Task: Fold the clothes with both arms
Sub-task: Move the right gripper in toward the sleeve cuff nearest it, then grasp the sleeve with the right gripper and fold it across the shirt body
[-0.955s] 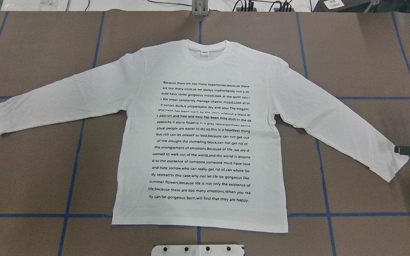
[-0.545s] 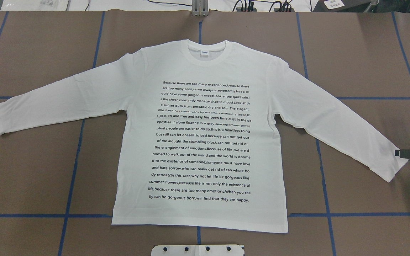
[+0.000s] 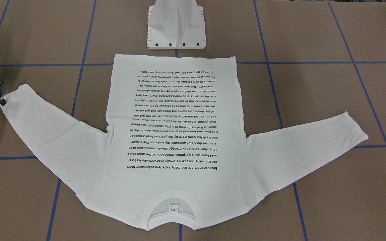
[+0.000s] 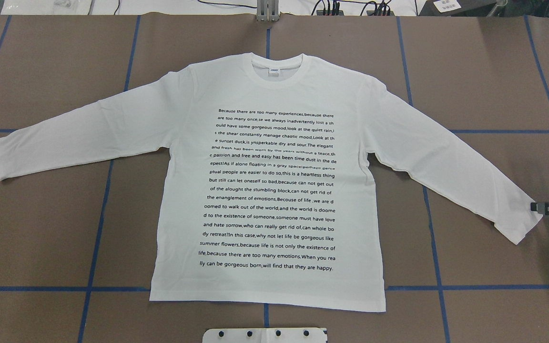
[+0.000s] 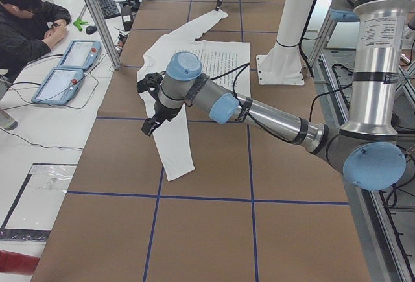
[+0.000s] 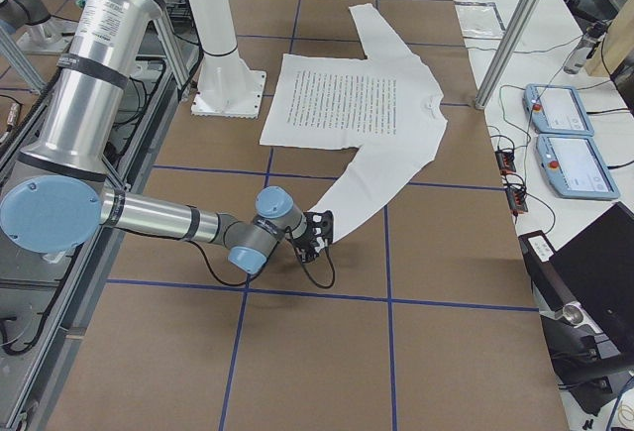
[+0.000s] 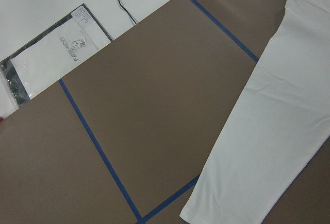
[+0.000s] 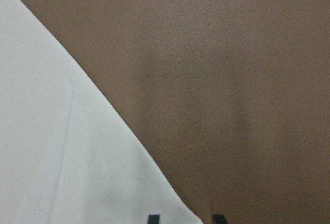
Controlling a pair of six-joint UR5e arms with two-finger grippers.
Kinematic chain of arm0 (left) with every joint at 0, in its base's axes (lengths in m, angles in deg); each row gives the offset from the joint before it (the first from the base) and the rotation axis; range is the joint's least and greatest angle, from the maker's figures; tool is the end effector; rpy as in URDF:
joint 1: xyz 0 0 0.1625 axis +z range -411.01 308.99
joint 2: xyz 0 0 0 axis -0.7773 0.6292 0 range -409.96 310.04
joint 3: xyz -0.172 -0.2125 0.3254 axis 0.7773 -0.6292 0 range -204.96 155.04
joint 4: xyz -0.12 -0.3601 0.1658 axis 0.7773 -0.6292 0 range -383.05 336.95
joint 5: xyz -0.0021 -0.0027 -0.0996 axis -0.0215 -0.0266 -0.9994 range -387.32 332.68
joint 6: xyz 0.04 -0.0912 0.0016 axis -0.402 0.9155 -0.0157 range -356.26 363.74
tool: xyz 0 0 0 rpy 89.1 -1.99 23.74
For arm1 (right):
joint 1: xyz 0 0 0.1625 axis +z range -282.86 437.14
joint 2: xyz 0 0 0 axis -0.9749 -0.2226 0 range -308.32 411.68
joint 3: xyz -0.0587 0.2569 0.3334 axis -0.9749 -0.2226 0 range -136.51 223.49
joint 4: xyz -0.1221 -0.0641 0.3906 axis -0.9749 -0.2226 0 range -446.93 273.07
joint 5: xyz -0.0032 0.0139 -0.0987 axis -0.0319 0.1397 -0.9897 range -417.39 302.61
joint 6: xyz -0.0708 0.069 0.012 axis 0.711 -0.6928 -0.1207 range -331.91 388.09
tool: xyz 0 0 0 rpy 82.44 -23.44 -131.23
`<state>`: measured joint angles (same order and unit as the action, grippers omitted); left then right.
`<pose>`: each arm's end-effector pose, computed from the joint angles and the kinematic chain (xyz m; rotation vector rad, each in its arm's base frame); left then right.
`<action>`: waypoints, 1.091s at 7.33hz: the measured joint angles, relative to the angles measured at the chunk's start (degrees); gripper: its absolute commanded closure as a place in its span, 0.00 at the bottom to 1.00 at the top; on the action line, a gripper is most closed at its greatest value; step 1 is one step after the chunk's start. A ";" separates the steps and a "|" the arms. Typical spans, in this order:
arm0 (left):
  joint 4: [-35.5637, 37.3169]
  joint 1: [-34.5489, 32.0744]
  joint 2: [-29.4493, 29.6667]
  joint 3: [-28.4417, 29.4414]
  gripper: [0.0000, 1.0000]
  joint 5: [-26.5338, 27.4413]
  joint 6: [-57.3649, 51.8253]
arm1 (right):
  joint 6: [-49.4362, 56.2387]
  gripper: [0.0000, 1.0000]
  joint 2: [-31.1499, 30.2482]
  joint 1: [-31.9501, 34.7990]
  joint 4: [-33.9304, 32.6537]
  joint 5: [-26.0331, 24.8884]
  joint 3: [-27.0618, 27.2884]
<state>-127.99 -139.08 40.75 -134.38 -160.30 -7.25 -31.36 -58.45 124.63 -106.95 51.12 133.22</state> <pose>-0.0487 -0.4988 0.4548 0.6425 0.6823 0.4382 -0.1668 -0.3326 0.6835 0.3049 -0.8567 0.1353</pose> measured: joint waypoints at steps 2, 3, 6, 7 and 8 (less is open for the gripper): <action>0.00 0.00 -0.12 0.00 0.00 0.00 0.00 | 0.19 1.00 -0.56 0.27 -0.54 0.56 2.48; 0.00 0.00 -0.11 0.01 0.00 0.00 0.01 | 0.31 1.00 -0.74 0.56 -1.02 0.98 3.62; 0.04 0.07 -0.10 0.08 0.00 0.00 0.08 | 1.03 1.00 1.47 4.73 -20.00 3.88 15.83; 0.02 0.08 -0.08 0.11 0.00 0.00 0.08 | 1.12 1.00 5.46 5.84 -30.18 4.03 20.17; 0.01 0.08 -0.04 0.15 0.00 0.00 0.09 | 1.16 1.00 12.00 6.65 -41.23 3.79 22.74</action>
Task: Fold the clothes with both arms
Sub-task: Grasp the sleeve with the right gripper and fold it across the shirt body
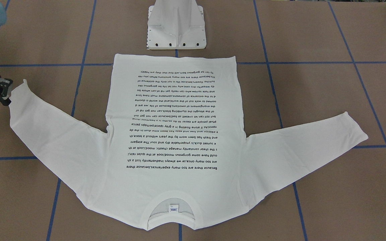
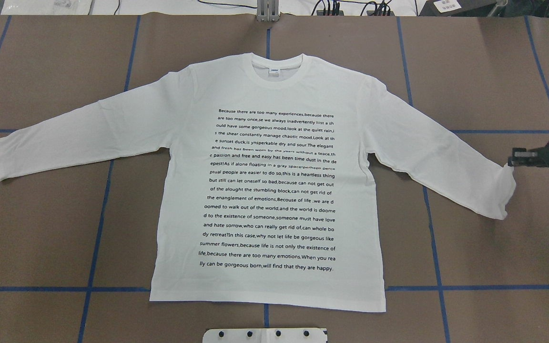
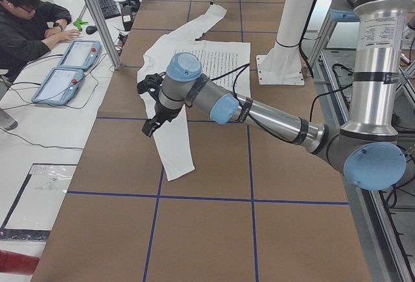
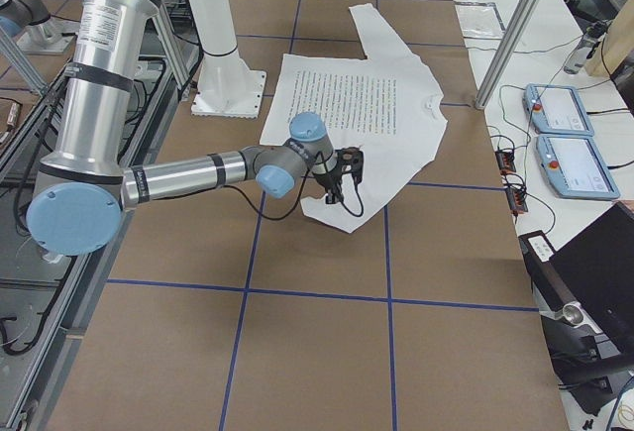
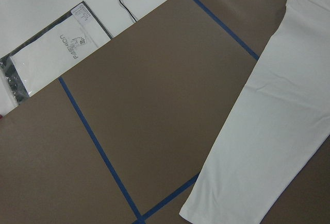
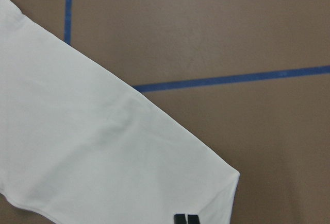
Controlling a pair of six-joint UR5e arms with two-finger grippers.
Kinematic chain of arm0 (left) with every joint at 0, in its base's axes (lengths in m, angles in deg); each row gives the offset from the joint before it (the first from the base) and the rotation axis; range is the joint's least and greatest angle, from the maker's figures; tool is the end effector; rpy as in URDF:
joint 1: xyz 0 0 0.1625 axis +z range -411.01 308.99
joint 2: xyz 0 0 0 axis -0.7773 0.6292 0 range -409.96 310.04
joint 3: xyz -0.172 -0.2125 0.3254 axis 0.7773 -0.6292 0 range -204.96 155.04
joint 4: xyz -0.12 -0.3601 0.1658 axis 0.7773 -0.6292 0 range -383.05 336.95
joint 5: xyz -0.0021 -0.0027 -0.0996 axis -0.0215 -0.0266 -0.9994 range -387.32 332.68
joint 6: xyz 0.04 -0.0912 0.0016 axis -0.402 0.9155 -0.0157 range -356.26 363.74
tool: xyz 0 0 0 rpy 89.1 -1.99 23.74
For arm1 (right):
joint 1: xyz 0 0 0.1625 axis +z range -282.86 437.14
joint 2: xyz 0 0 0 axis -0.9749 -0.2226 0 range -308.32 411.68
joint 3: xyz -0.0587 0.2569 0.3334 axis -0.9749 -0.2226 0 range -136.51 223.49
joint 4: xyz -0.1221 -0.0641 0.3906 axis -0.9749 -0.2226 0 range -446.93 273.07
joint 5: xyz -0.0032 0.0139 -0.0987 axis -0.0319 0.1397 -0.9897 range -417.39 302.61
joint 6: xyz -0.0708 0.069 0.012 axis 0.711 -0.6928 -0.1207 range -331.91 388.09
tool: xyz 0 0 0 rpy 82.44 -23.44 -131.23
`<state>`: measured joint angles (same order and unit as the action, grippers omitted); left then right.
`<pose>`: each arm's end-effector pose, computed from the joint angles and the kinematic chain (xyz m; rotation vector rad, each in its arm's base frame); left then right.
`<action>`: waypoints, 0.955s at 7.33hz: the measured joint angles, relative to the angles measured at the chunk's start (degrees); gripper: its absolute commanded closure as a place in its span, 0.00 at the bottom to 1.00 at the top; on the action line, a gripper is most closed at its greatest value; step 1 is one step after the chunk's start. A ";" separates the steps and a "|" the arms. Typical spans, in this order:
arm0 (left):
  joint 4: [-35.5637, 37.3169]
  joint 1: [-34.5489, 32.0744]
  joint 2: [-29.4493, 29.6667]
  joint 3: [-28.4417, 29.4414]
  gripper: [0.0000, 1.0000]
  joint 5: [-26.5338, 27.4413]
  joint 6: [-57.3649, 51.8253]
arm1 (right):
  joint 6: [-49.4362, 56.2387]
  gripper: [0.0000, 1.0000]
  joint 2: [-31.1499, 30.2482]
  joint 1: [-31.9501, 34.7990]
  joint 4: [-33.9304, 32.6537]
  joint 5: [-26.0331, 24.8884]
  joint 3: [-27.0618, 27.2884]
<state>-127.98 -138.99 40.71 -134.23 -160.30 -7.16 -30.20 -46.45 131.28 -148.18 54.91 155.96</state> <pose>-0.0479 -0.4990 0.4565 0.6381 0.6838 0.4370 -0.1895 -0.4253 0.4852 0.2346 -0.7969 0.2224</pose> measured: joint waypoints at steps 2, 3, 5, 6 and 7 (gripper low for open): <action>-0.01 0.00 0.08 -0.02 0.00 0.00 0.00 | 0.00 1.00 18.16 0.25 -24.12 -2.31 1.24; 0.01 0.00 0.13 -0.04 0.00 0.00 0.02 | -0.19 1.00 28.63 -0.31 -36.55 -4.53 0.72; 0.05 0.00 0.22 0.02 0.00 0.00 0.08 | -0.89 1.00 43.80 -1.39 -48.40 -7.07 -2.50; 0.02 0.00 0.29 0.12 0.00 0.00 0.08 | -1.12 1.00 50.28 -1.77 -49.64 -7.55 -5.75; 0.02 0.00 0.34 0.26 0.00 0.00 0.09 | -2.09 1.00 56.63 -2.53 -48.19 -8.24 -10.44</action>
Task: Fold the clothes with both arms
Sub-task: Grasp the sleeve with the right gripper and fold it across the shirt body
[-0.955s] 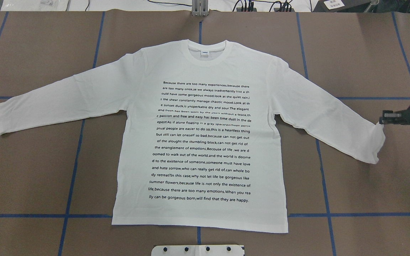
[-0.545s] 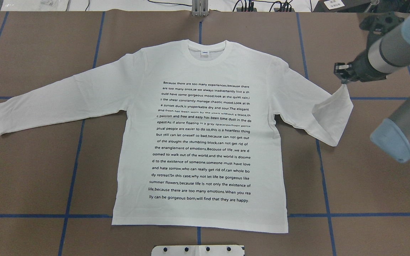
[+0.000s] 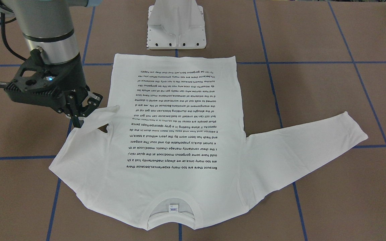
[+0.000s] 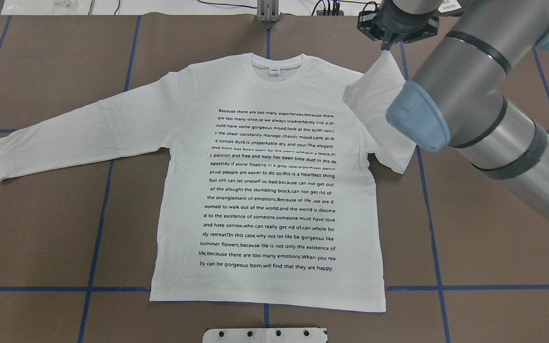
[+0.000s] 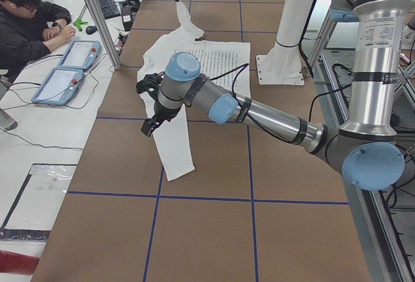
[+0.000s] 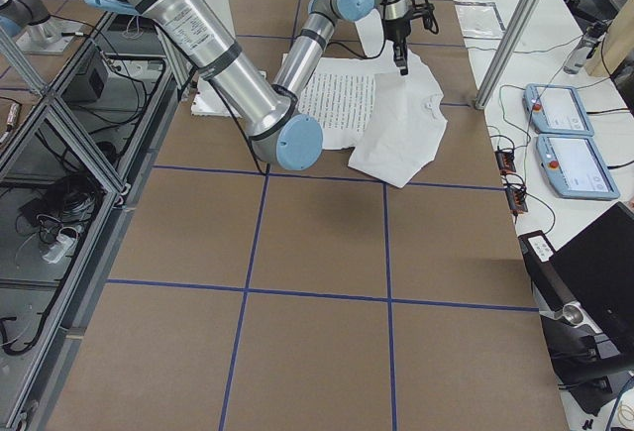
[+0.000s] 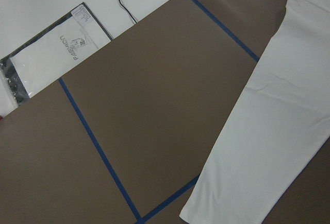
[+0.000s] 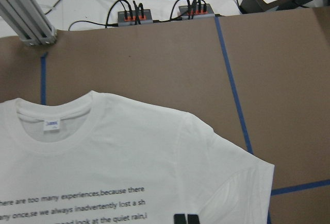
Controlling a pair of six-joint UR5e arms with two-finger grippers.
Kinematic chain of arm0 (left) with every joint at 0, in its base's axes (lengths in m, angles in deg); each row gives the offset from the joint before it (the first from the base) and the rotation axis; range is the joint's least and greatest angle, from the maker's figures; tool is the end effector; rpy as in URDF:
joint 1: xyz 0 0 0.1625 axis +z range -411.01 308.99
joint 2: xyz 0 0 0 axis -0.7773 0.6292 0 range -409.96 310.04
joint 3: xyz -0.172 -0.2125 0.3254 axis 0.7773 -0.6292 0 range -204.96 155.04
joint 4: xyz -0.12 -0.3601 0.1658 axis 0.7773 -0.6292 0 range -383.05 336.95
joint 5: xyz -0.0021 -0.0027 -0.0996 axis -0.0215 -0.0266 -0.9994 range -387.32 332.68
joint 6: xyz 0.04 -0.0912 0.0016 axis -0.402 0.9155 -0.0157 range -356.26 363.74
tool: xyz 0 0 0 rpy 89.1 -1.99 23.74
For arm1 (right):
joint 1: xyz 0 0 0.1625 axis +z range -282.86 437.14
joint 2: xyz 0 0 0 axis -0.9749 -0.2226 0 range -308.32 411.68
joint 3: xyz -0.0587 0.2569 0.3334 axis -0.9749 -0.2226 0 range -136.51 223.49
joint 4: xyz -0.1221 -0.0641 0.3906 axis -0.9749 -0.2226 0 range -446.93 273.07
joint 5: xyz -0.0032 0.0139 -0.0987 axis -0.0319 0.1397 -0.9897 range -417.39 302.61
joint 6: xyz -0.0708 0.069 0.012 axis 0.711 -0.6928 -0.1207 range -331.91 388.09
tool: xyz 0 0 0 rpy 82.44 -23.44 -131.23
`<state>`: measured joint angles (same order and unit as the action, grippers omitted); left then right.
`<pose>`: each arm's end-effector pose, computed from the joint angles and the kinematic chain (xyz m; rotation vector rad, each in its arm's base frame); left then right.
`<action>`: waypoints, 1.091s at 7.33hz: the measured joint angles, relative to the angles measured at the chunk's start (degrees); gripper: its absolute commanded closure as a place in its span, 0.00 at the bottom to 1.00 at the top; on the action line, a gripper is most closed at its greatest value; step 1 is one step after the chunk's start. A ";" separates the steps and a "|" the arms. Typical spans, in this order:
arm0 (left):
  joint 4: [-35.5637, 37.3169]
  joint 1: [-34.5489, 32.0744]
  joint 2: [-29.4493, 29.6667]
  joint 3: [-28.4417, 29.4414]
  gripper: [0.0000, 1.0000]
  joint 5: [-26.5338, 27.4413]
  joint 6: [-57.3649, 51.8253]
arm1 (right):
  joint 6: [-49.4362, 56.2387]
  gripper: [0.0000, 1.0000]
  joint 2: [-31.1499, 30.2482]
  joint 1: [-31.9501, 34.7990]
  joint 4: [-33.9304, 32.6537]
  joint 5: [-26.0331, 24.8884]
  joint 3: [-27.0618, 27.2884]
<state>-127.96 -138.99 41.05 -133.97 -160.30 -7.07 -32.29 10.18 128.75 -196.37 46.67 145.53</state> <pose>-0.0478 -0.5014 0.4558 0.6385 0.6841 0.4359 -0.3180 -0.5771 0.1098 0.2873 -0.6966 0.2775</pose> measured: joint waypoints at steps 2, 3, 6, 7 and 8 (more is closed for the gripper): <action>0.03 0.00 0.06 0.33 0.00 0.00 0.02 | -7.13 1.00 11.35 -5.25 13.50 -7.11 -16.52; 0.02 0.00 0.10 0.47 0.00 0.00 0.06 | -10.56 1.00 16.03 -8.91 19.41 -11.87 -25.27; 0.05 0.00 0.13 0.59 0.00 0.00 0.09 | -16.74 1.00 21.03 -17.64 26.14 -21.66 -35.00; 0.06 0.00 0.12 0.61 0.00 0.00 0.09 | -17.40 1.00 21.50 -19.64 26.50 -23.60 -36.60; 0.06 0.00 0.08 0.69 0.00 0.00 0.09 | -17.69 0.96 21.65 -21.00 26.65 -24.61 -37.50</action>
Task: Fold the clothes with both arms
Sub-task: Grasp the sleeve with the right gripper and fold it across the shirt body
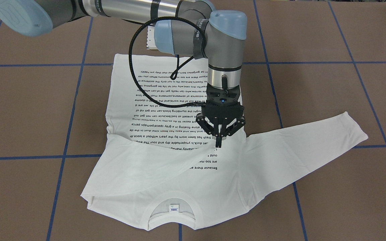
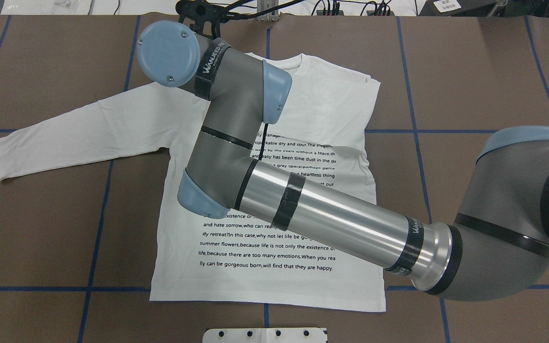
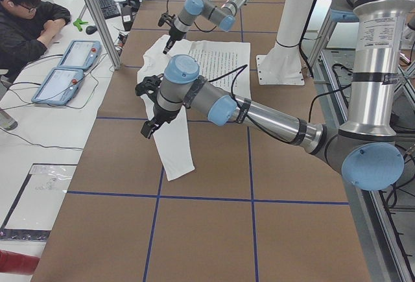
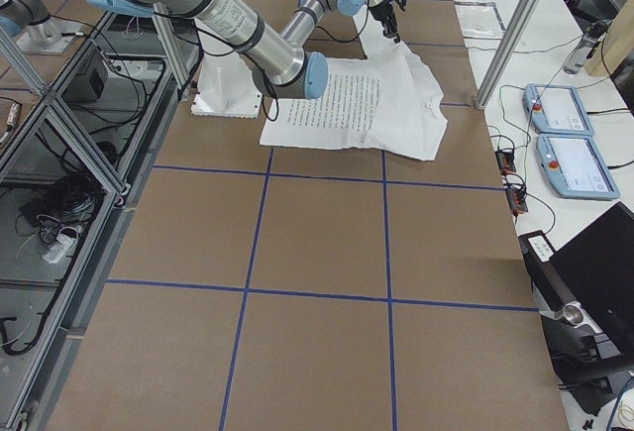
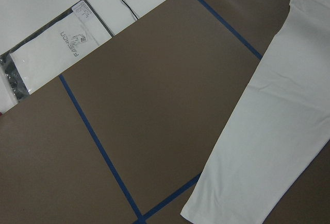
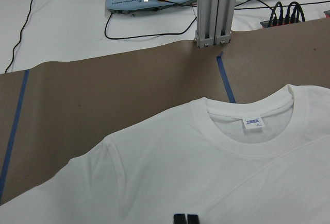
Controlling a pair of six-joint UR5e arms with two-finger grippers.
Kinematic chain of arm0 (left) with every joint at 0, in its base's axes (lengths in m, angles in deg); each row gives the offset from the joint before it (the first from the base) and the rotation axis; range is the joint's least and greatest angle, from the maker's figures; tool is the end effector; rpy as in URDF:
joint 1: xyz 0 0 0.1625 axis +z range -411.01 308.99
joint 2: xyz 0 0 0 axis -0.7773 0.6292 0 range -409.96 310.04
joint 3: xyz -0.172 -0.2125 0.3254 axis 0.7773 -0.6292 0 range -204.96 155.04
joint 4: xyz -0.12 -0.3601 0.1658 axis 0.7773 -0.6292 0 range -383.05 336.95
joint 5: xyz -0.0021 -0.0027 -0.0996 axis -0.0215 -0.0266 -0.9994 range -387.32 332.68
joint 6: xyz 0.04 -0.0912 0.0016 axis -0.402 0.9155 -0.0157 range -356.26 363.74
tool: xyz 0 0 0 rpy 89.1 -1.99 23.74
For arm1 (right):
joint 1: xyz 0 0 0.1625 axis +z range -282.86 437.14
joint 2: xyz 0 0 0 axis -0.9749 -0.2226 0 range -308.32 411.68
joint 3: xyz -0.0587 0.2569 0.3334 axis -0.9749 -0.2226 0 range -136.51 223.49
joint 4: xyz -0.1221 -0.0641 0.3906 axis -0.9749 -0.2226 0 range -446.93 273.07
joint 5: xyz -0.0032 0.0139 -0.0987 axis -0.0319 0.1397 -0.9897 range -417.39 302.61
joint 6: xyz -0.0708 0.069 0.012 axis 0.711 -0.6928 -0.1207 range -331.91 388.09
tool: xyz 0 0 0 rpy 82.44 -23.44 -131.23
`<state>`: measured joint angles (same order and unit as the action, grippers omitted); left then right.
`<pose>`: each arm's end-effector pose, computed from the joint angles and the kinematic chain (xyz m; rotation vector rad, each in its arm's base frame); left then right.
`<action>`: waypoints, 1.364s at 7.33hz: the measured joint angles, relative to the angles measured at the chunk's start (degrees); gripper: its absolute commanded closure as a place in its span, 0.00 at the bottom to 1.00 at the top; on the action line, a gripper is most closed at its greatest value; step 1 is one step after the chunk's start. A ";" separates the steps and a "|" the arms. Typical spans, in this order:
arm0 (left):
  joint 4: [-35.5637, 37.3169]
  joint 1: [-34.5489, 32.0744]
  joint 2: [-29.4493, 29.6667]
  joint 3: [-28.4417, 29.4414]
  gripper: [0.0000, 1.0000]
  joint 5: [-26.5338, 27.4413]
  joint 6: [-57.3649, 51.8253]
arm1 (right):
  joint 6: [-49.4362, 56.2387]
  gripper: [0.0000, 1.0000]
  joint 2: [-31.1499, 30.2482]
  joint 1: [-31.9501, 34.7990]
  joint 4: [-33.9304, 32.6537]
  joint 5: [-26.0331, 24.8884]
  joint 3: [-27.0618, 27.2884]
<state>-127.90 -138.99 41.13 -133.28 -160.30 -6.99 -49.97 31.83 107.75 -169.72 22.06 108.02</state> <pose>-0.0478 -0.5033 0.4612 0.6269 0.6862 0.4304 -0.6261 -0.5466 0.0129 0.4906 -0.7843 0.3858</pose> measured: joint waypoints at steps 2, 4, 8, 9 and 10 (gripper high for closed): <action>-0.06 0.00 -0.03 0.23 0.00 0.00 0.00 | -0.76 0.02 0.09 -1.21 0.26 -0.55 -1.00; -0.07 0.00 -0.04 0.29 0.00 0.00 -0.05 | -1.61 0.02 1.42 -1.23 1.84 -0.51 -4.03; -0.08 0.00 -0.05 0.56 0.00 0.00 -0.09 | -1.90 0.00 2.86 0.20 2.47 1.52 -5.78; -0.39 0.00 -0.02 0.72 0.00 -0.02 -0.09 | -1.70 0.00 2.73 1.74 1.77 5.17 -5.66; -1.32 0.00 0.00 0.94 0.00 -0.06 0.68 | -0.89 0.00 2.24 3.71 -0.21 9.74 -5.01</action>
<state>-129.23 -138.99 41.13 -132.34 -160.36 -6.31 -50.86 34.07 111.45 -169.93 31.80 103.01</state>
